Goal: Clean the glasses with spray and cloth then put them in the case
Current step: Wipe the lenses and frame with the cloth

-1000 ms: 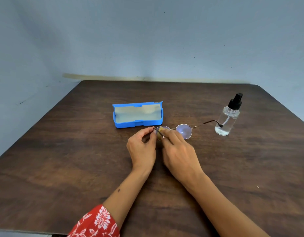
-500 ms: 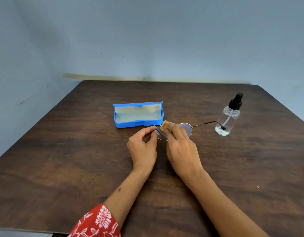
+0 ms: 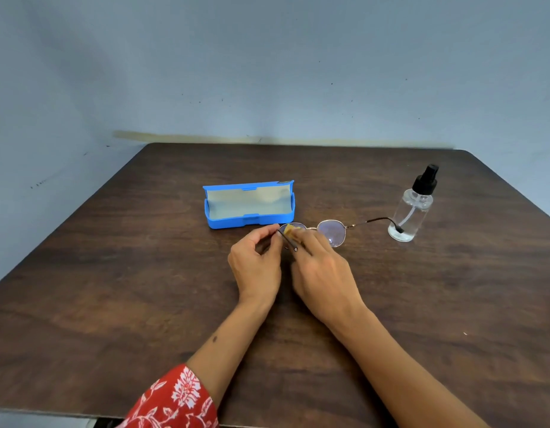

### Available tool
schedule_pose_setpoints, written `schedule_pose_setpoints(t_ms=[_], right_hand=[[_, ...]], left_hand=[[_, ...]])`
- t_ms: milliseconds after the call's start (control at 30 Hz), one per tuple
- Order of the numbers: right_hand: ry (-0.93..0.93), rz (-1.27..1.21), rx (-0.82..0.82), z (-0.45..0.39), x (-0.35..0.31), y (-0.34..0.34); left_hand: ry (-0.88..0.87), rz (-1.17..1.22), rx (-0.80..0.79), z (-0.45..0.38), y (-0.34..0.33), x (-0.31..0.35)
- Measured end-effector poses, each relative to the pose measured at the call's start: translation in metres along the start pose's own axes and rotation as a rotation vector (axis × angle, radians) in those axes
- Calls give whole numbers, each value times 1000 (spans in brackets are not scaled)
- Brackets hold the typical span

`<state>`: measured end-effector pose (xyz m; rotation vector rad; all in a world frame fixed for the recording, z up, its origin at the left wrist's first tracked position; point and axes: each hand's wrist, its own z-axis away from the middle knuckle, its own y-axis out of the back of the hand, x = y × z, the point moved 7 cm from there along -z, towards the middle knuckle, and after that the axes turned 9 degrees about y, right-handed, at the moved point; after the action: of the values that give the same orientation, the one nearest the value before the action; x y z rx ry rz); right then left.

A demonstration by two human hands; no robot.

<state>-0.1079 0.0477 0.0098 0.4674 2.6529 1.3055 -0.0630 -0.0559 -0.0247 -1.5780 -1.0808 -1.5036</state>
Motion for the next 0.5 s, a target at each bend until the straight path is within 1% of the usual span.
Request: schedule_pose_setpoints(t_ms=[67, 167, 300, 333, 433, 500], right_hand=[[-13, -10, -13, -1, 2, 0], [-111, -31, -24, -2, 13, 1], [-1, -11, -8, 1, -2, 3], [0, -20, -18, 0, -2, 3], [-93, -36, -20, -2, 8, 3], [-96, -39, -38, 0, 7, 1]], left_hand=[[1, 5, 3, 0, 0, 0], [2, 12, 1, 1, -1, 0], [0, 15, -1, 1, 0, 0], [0, 13, 0, 1, 0, 0], [2, 26, 2, 1, 0, 0], [3, 29, -1, 0, -1, 0]])
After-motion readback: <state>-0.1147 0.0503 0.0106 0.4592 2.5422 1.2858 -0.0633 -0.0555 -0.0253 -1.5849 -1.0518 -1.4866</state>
